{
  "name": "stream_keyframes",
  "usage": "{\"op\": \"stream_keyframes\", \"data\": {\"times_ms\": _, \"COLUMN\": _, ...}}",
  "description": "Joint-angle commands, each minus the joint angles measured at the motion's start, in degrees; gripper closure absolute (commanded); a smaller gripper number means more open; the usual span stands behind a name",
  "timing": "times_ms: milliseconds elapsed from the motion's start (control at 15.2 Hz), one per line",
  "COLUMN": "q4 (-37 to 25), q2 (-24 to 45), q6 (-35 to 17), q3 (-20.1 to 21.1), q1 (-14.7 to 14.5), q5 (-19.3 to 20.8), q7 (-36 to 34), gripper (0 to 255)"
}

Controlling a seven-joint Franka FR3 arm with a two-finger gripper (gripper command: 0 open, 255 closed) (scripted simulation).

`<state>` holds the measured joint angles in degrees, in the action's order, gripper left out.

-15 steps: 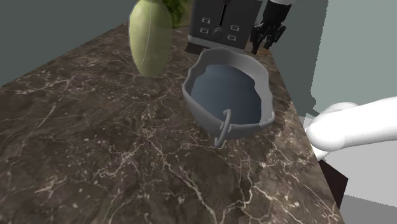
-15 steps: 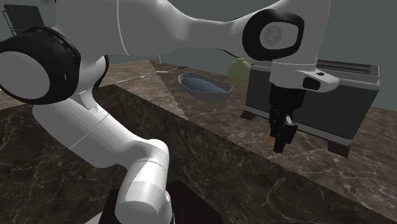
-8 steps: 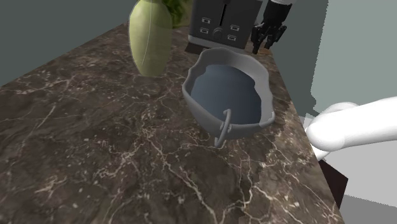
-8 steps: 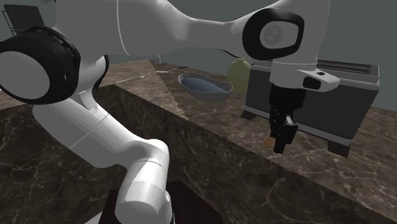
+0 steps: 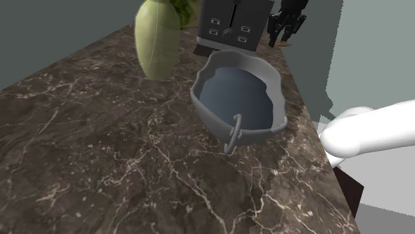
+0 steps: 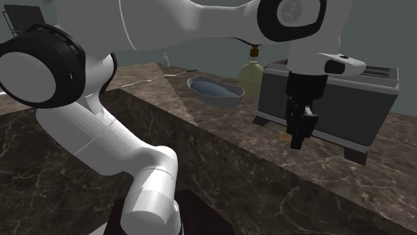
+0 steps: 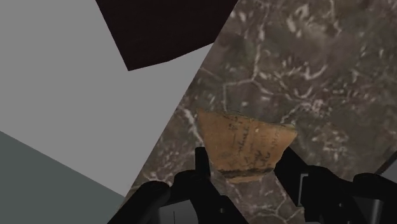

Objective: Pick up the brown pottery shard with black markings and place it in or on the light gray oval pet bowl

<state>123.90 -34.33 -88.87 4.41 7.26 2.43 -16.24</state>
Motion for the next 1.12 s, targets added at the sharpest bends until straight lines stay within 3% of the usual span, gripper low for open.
{"op": "stream_keyframes", "data": {"times_ms": 0, "q4": -1.99, "q2": 0.45, "q6": 1.56, "q3": 0.06, "q1": 0.01, "q5": -0.01, "q7": 0.01, "gripper": 255}}
{"op": "stream_keyframes", "data": {"times_ms": 1056, "q4": -18.88, "q2": 5.51, "q6": 13.38, "q3": 0.17, "q1": 0.37, "q5": 0.37, "q7": 0.65, "gripper": 255}}
